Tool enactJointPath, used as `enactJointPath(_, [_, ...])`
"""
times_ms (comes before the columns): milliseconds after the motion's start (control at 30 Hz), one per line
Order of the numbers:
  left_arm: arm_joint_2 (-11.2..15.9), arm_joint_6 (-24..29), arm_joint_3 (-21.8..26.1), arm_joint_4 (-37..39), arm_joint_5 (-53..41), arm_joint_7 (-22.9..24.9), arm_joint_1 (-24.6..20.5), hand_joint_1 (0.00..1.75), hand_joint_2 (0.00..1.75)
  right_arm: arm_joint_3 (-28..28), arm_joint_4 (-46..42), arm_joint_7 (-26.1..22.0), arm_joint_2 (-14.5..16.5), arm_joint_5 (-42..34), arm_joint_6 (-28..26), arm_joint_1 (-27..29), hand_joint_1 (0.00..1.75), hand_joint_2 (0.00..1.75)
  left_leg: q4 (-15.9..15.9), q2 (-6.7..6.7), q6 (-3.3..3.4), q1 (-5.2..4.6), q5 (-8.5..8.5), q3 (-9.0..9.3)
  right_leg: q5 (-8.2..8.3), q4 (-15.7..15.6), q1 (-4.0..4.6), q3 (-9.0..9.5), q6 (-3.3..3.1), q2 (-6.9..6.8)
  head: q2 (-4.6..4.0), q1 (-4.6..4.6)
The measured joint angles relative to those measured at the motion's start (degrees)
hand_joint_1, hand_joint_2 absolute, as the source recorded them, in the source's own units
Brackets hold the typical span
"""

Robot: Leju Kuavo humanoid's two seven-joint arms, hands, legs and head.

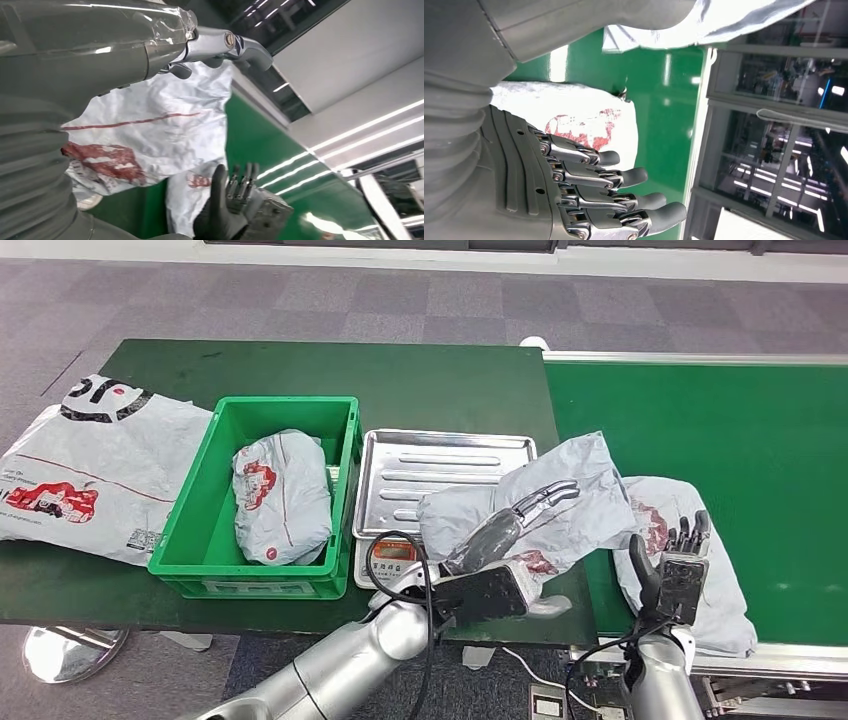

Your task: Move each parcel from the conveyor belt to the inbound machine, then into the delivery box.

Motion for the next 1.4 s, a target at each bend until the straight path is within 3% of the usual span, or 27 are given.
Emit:
enactJointPath(600, [-0.14, 0.17, -1.91, 6.01, 0.05, -0.07, -1.85, 0.0, 1.75, 0.0, 1.05, 0.0, 0.0, 0.03, 0.04, -0.55, 0.0, 1.75, -0.01, -0.02, -0.01, 0.02, -0.02, -0.02, -0.06, 0.01, 0.01, 0.0, -0.03, -0.04, 0.0, 0.0])
enactJointPath(700, [-0.16, -1.74, -2.33, 6.36, -0.26, 0.54, -2.16, 0.0, 1.75, 0.0, 1.18, 0.0, 0.0, 0.0, 0.06, -0.64, 0.0, 1.75, -0.01, -0.03, -0.01, 0.02, -0.02, -0.01, -0.06, 0.01, 0.01, 0.0, -0.03, -0.04, 0.0, 0.0])
enactJointPath(733, [-0.19, -2.86, -3.09, 6.54, -0.86, 2.04, -2.41, 0.0, 1.75, 0.0, 1.22, 0.0, 0.0, -0.05, -0.01, -0.68, 0.0, 1.75, -0.01, -0.03, -0.01, 0.02, -0.02, -0.01, -0.06, 0.01, 0.01, 0.0, -0.03, -0.05, 0.0, 0.0])
enactJointPath(800, [-0.22, -3.08, -6.65, 7.12, -2.92, 9.5, -2.97, 0.0, 1.75, 0.0, 1.29, 0.0, 0.0, -0.27, -0.27, -0.63, 0.0, 1.75, -0.01, -0.05, -0.01, 0.02, -0.02, -0.01, -0.07, 0.0, 0.01, 0.0, -0.02, -0.07, 0.0, 0.0])
enactJointPath(867, [-0.23, -0.29, -11.55, 8.01, -4.21, 18.93, -3.17, 0.0, 1.75, 0.0, 1.19, 0.0, -0.01, -0.45, -0.39, -0.1, 0.0, 1.75, -0.01, -0.05, -0.01, 0.02, -0.03, -0.01, -0.08, 0.0, 0.01, 0.0, -0.01, -0.06, 0.0, 0.01])
enactJointPath(933, [-0.22, 2.46, -15.28, 9.16, -3.95, 24.09, -3.21, 0.0, 1.75, 0.0, 0.91, 0.0, -0.02, -0.4, -0.06, 0.87, 0.0, 1.75, -0.01, -0.04, 0.0, 0.01, -0.06, -0.02, -0.08, 0.0, 0.01, 0.0, 0.0, -0.05, 0.0, 0.01])
enactJointPath(1033, [-0.18, 5.86, -18.47, 11.13, -3.76, 26.53, -3.67, 0.0, 1.75, 0.0, 0.69, 0.0, -0.02, 0.26, 0.48, 1.85, 0.0, 1.75, -0.02, -0.04, 0.01, 0.02, -0.08, -0.02, -0.09, 0.0, 0.02, -0.01, -0.01, -0.05, 0.0, 0.0])
enactJointPath(1200, [-0.15, 17.83, -21.46, 13.76, -8.68, 28.79, -4.92, 0.0, 1.75, -0.02, 0.62, 0.0, 0.0, 1.27, 0.94, 2.05, 0.0, 1.75, -0.02, 0.0, 0.0, 0.02, -0.07, 0.0, -0.09, 0.01, 0.02, -0.01, -0.01, -0.02, 0.0, 0.0])
enactJointPath(1400, [-0.12, 20.52, -22.51, 15.25, -10.86, 29.34, -5.46, 0.0, 1.75, -0.02, 0.6, 0.0, 0.0, 1.43, 1.04, 2.07, 0.0, 1.75, -0.02, -0.01, -0.01, 0.02, -0.03, -0.01, -0.07, 0.02, 0.01, 0.02, -0.01, -0.03, 0.0, 0.01])
